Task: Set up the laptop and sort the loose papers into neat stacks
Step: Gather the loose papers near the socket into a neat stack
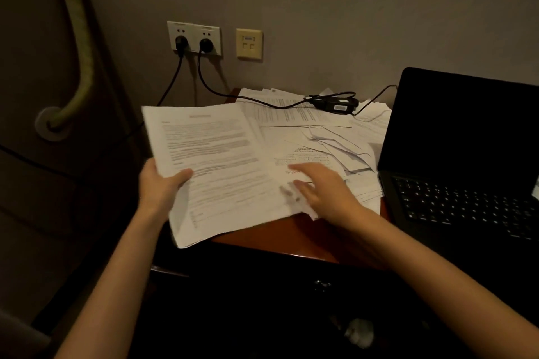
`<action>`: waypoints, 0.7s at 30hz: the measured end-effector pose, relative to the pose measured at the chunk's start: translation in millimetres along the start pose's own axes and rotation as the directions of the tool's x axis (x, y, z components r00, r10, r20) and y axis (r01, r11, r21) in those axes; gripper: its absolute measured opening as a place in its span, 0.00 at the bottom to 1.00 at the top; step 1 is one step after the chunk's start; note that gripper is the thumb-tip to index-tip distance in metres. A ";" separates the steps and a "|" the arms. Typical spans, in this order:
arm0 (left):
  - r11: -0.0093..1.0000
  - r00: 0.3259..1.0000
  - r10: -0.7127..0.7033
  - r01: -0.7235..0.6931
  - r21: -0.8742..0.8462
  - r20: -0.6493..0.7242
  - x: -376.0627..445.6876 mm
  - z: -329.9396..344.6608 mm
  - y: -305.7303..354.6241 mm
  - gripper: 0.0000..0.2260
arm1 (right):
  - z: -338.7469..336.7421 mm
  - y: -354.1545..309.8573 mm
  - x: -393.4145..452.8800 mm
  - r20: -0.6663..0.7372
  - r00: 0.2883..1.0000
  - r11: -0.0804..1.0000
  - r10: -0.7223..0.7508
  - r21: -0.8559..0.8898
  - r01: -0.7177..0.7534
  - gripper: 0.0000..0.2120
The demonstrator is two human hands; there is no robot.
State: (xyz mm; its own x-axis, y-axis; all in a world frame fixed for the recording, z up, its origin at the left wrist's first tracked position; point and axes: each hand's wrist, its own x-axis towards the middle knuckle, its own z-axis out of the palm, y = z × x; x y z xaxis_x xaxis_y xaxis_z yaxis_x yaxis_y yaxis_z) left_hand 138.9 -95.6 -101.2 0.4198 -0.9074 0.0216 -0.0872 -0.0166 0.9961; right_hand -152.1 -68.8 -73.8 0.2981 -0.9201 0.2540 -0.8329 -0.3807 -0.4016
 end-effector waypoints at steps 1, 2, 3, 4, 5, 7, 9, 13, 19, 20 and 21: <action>0.998 0.999 0.033 -0.032 0.055 -0.019 -1.2 -9.3 -0.4 0.21 | -1.7 9.1 5.5 0.027 0.998 0.995 0.054 -0.088 -0.051 0.22; 0.991 0.998 0.063 -0.061 0.117 -0.010 -2.0 -18.0 -1.3 0.20 | -2.4 17.0 11.7 0.078 0.992 0.981 0.100 -0.174 -0.085 0.26; 0.982 0.997 0.071 -0.073 0.176 0.015 -2.5 -25.5 -1.6 0.20 | -2.2 23.4 18.8 0.126 0.983 0.968 0.130 -0.232 -0.098 0.31; 0.974 0.997 0.055 -0.064 0.220 0.044 -3.0 -32.0 -1.5 0.20 | -1.3 26.6 25.2 0.163 0.976 0.961 0.141 -0.259 -0.096 0.34; 0.971 0.997 0.024 -0.040 0.237 0.072 -2.9 -37.8 -1.2 0.20 | 0.6 27.8 31.3 0.185 0.973 0.960 0.139 -0.268 -0.086 0.37; 0.974 0.992 -0.056 0.031 0.223 0.110 -2.7 -46.3 0.7 0.22 | 5.7 28.6 44.5 0.209 0.971 0.962 0.120 -0.267 -0.061 0.40; 0.974 0.988 -0.130 0.110 0.199 0.087 -4.6 -50.4 3.4 0.28 | 9.6 27.9 57.1 0.237 0.965 0.961 0.113 -0.272 -0.046 0.42; 0.978 0.989 -0.137 0.126 0.166 0.055 -15.8 -48.6 4.9 0.40 | 10.4 25.3 74.4 0.300 0.954 0.889 0.028 -0.443 0.114 0.36; 0.997 0.991 -0.067 0.062 0.042 0.118 -28.5 -53.3 2.6 0.43 | 11.4 13.9 81.2 0.316 0.942 0.764 -0.112 -0.579 0.285 0.16; 0.999 0.990 -0.032 0.027 0.040 0.137 -30.9 -52.9 3.6 0.43 | 10.4 11.9 83.0 0.292 0.953 0.791 -0.082 -0.562 0.241 0.15; 0.999 0.989 -0.016 0.010 0.040 0.147 -32.5 -52.0 4.7 0.43 | 8.8 10.5 84.3 0.263 0.963 0.819 -0.049 -0.542 0.190 0.15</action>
State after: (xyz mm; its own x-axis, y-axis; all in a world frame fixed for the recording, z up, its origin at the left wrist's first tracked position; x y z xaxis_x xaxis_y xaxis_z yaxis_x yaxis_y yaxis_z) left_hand 171.8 -44.3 -92.7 0.2842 -0.9587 -0.0074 -0.1189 -0.0429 0.9920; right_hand -131.5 -151.2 -64.3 0.4509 -0.8920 0.0328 -0.8780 -0.4366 0.1963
